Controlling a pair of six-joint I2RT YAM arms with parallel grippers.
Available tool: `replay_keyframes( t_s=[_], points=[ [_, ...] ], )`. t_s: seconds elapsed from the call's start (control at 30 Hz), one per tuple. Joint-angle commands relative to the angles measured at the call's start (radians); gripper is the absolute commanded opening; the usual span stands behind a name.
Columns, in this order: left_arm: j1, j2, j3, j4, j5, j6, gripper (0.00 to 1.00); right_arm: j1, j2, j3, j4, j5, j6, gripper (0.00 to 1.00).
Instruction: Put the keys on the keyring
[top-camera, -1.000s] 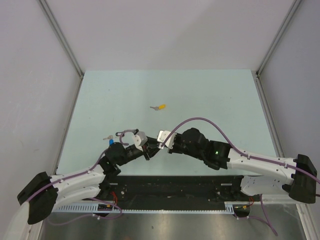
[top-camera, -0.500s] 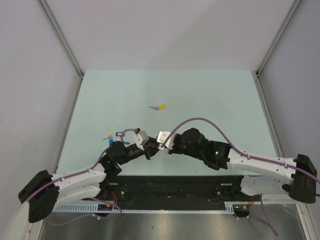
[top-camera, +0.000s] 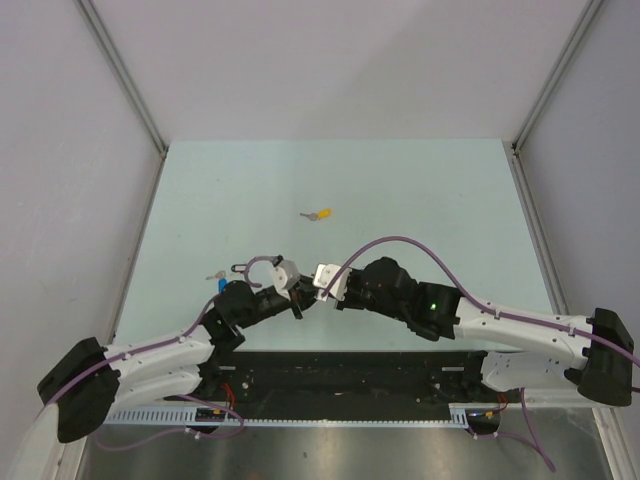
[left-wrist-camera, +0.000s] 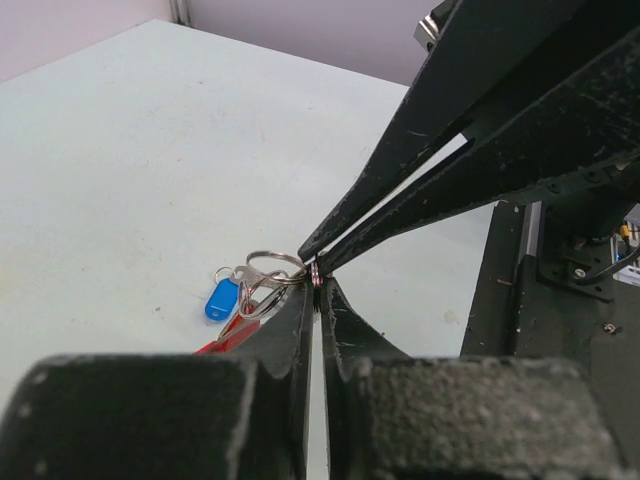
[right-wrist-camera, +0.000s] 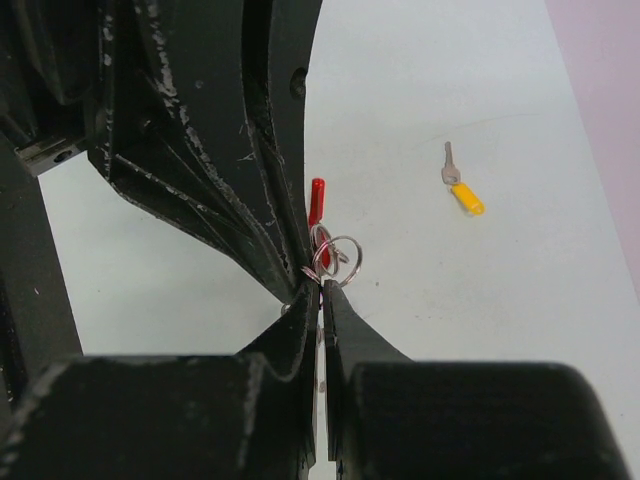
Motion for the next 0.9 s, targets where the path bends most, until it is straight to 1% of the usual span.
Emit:
replay_keyframes(
  t_s=[0.0,0.1,0.13,0.17,0.2,0.23,0.27,0.3,0.33,0.37,0.4,0.43,0.53,0.6,0.7,0.8,0.87],
  points=[
    [-0.011,0.004,0.051,0.015,0.030,0.073,0.01,0.009,-0.011,0.007,0.047,-0.014,0.004,0.02],
    [-0.011,-0.006,0.039,0.025,0.018,0.070,0.00,0.006,-0.017,0.006,0.050,-0.005,0.040,0.14],
    [-0.011,-0.009,0.030,0.054,0.010,0.060,0.00,0.000,-0.025,0.006,0.051,-0.008,0.056,0.24],
    [-0.011,-0.016,0.004,0.074,-0.013,0.047,0.00,-0.009,-0.036,0.006,0.054,-0.014,0.071,0.28],
    [-0.011,-0.019,-0.012,0.105,-0.028,0.038,0.00,-0.035,-0.054,0.006,0.054,-0.022,0.112,0.31],
    [-0.011,-0.022,-0.027,0.160,-0.043,0.023,0.00,-0.058,-0.069,0.003,0.054,-0.065,0.131,0.33],
    [-0.011,-0.027,-0.053,0.191,-0.066,0.017,0.00,-0.078,-0.083,0.000,0.060,-0.086,0.151,0.34],
    [-0.009,-0.030,-0.064,0.217,-0.076,0.000,0.00,-0.125,-0.115,-0.011,0.070,-0.108,0.200,0.34],
    [-0.009,-0.030,-0.073,0.264,-0.082,-0.006,0.00,-0.150,-0.132,-0.031,0.091,-0.181,0.220,0.34],
    [-0.009,-0.027,-0.082,0.280,-0.091,-0.013,0.00,-0.173,-0.147,-0.045,0.103,-0.221,0.244,0.34],
    [-0.009,-0.026,-0.084,0.292,-0.094,-0.023,0.00,-0.225,-0.180,-0.060,0.113,-0.259,0.267,0.34],
    [-0.009,-0.021,-0.084,0.306,-0.094,-0.026,0.00,-0.248,-0.189,-0.072,0.160,-0.334,0.319,0.34],
    [-0.009,-0.004,-0.088,0.347,-0.091,-0.046,0.00,-0.313,-0.215,-0.117,0.200,-0.448,0.376,0.34],
    [-0.009,0.013,-0.091,0.387,-0.085,-0.068,0.00,-0.318,-0.220,-0.148,0.221,-0.476,0.381,0.34],
    [-0.009,0.036,-0.091,0.430,-0.076,-0.094,0.00,-0.318,-0.217,-0.200,0.304,-0.517,0.407,0.34],
    [-0.009,0.059,-0.087,0.459,-0.073,-0.117,0.00,-0.319,-0.212,-0.247,0.443,-0.530,0.453,0.33],
    [-0.009,0.070,-0.084,0.470,-0.070,-0.125,0.00,-0.318,-0.211,-0.273,0.505,-0.522,0.494,0.33]
  ],
)
